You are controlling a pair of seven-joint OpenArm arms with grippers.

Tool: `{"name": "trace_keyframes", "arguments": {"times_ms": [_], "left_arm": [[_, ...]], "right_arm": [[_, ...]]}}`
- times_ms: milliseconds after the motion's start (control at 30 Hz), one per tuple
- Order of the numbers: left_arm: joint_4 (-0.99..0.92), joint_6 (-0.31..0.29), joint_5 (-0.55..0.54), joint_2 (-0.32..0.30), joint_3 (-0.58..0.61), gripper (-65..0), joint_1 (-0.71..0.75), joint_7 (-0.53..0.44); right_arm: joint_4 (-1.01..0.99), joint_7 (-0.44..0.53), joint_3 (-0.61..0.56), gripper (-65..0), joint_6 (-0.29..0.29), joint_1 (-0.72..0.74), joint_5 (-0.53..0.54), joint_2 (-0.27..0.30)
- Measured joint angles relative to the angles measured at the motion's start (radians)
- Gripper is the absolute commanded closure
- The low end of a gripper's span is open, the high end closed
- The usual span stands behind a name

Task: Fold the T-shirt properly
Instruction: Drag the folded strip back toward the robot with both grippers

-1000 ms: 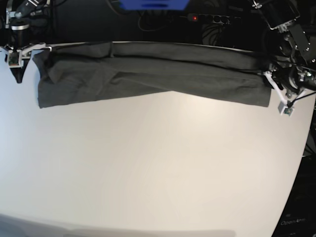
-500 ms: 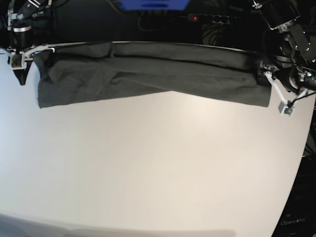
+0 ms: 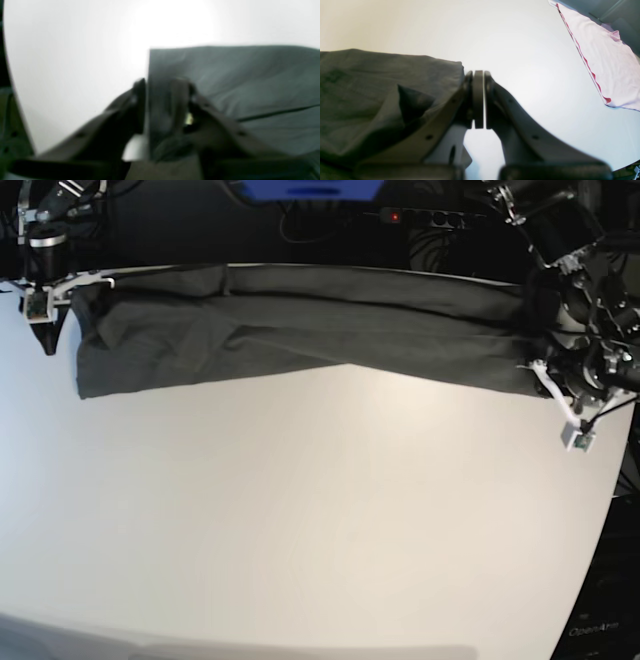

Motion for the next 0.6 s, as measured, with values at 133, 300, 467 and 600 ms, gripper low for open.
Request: {"name": "trace_keyframes", "arguments": {"times_ms": [133,300,467,600], "left_arm": [[-0.004,0.000,0.021,-0.003,0.000,-1.7,0.009,0.006],[-0.004,0.000,0.018,-0.003,0.000,-1.7,0.019,0.005],[-0.035,0.000,0.018,-0.003,0.000,-1.7,0.027,0.003],[-0.097,0.000,0.019,-0.003,0.000,-1.7,0.028,0.004]], "right_arm": [[0.000,0.000,0.001,-0.3,0.000,0.000,0.000,0.000],[-0.002,0.000,0.001,-0.3,0.000,0.000,0.000,0.000],[-0.054,-0.001,0.000,-0.4,0.000,-0.001,-0.011,0.000],[-0.093,0.005,-0.014,-0.4,0.000,0.000,-0.060,0.002]]}}
